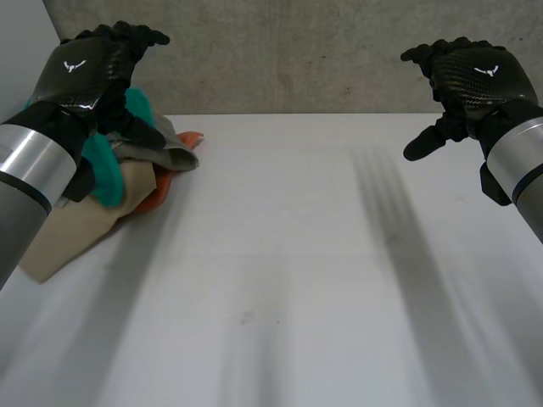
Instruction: Fold the laundry.
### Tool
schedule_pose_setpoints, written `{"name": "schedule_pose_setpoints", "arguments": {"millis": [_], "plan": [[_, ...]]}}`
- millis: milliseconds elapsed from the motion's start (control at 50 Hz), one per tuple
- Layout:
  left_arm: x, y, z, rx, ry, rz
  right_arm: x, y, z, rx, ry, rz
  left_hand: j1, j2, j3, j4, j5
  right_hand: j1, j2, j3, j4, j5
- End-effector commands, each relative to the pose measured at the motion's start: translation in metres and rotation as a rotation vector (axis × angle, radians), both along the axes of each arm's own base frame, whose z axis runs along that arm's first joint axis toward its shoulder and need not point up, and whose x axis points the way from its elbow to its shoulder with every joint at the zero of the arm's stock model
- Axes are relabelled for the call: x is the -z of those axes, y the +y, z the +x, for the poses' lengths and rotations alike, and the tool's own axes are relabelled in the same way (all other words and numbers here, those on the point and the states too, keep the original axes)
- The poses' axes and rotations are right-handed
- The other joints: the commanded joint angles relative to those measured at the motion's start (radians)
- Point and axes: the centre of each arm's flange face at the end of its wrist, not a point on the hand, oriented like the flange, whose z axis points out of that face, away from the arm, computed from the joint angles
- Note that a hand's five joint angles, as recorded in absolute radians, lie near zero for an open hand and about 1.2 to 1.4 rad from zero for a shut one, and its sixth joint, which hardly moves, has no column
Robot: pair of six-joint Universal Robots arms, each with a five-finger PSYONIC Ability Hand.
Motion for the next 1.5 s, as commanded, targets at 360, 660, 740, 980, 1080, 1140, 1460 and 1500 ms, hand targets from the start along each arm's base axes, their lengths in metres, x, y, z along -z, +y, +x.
{"name": "schedule_pose_setpoints", "arguments": {"millis": [360, 660, 740, 980, 1080, 1140, 1460, 1500], "plan": [[0.001, -0.077, 0.040, -0.189, -0.017, -0.035, 0.000, 0.001, 0.000, -0.003, 0.004, 0.001, -0.095, -0.102, -0.099, -0.101, -0.097, -0.093, -0.095, -0.100, -0.101, -0.097], [0.100, -0.220, 0.121, -0.444, -0.415, -0.025, 0.002, -0.001, 0.001, -0.008, 0.009, 0.000, -0.039, -0.045, -0.042, -0.045, -0.041, -0.093, -0.095, -0.100, -0.101, -0.097], [0.109, -0.225, 0.120, -0.439, -0.425, -0.022, 0.003, -0.002, 0.001, -0.007, 0.012, 0.002, 0.735, 0.729, 0.732, 0.729, 0.733, -0.093, -0.095, -0.100, -0.101, -0.097], [-0.027, -0.164, 0.057, -0.295, -0.119, -0.280, 0.007, -0.003, 0.002, -0.007, 0.014, 0.011, 1.126, 1.120, 1.123, 1.120, 1.124, -0.093, -0.095, -0.100, -0.101, -0.097], [-0.092, -0.114, 0.027, -0.142, 0.094, -0.373, 0.007, -0.003, 0.002, -0.007, 0.014, 0.011, 1.126, 1.120, 1.123, 1.120, 1.124, -0.093, -0.095, -0.100, -0.101, -0.097], [-0.117, -0.084, 0.009, -0.031, 0.204, -0.385, 0.007, -0.003, 0.002, -0.007, 0.014, 0.011, 1.126, 1.120, 1.123, 1.120, 1.124, -0.093, -0.095, -0.100, -0.101, -0.097], [-0.004, -0.052, -0.093, 0.268, 0.329, 0.094, 0.002, -0.017, -0.013, 0.045, 0.004, -0.014, 1.126, 1.120, 1.123, 1.120, 1.124, -0.093, -0.095, -0.100, -0.101, -0.097], [0.022, -0.052, -0.101, 0.272, 0.304, 0.173, 0.002, -0.021, -0.018, 0.060, 0.002, -0.020, 1.126, 1.120, 1.123, 1.120, 1.124, -0.093, -0.095, -0.100, -0.101, -0.097]]}}
